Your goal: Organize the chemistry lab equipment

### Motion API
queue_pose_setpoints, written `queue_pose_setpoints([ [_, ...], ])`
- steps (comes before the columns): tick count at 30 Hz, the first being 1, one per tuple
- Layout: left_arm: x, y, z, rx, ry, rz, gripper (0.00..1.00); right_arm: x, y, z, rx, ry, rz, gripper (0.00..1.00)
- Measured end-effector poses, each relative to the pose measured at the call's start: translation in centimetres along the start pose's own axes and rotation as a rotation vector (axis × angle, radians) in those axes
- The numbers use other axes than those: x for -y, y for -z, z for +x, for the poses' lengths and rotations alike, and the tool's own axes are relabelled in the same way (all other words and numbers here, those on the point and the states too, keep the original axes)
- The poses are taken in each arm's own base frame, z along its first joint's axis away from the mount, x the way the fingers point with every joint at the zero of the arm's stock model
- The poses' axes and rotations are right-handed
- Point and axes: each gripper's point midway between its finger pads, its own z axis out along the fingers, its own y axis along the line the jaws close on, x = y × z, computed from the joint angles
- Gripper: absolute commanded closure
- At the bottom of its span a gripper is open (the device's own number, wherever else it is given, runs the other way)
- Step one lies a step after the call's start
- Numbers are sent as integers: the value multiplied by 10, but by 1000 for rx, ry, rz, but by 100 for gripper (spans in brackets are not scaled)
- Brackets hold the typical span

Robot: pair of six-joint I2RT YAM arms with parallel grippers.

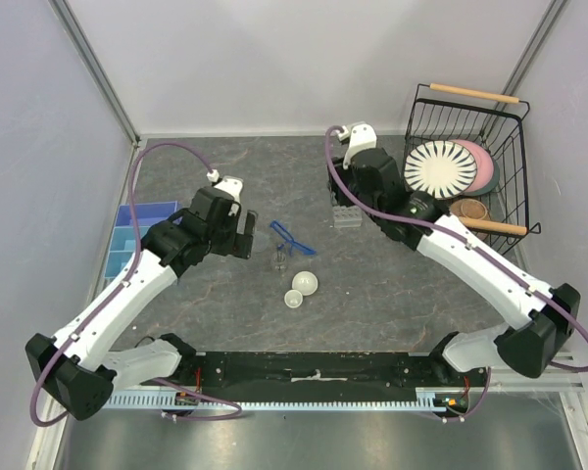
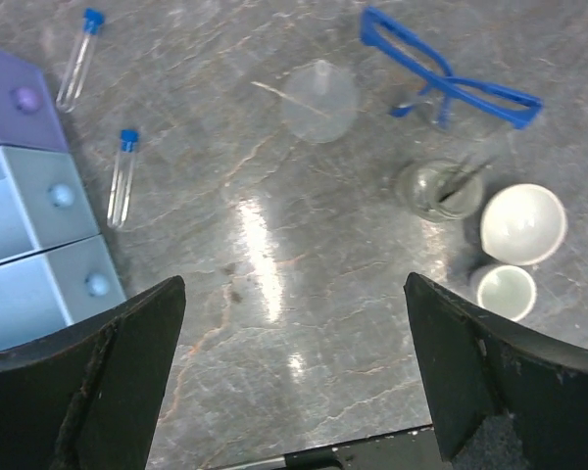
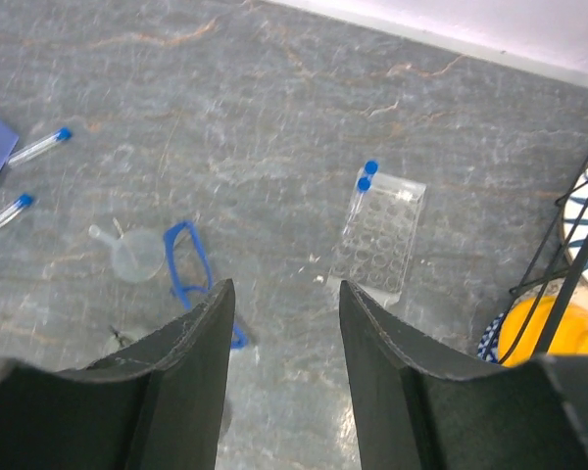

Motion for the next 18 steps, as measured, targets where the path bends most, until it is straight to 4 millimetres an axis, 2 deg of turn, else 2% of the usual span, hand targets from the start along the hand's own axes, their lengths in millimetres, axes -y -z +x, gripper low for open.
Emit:
queue_pose_setpoints([
  [5,-24,-3,2,-25,8,-42,0,-14,20,20,-22,10,-51,46],
  [8,-35,-6,7,-55,11,-60,0,-19,32,23,-19,8,-83,47],
  [14,-65,-29,15,-140,90,-91,4,-22,58,9,36,-27,-137,47],
  [18,-82,-55,27,-219,152,-98,4,-22,71,8,56,-39,-165,47],
])
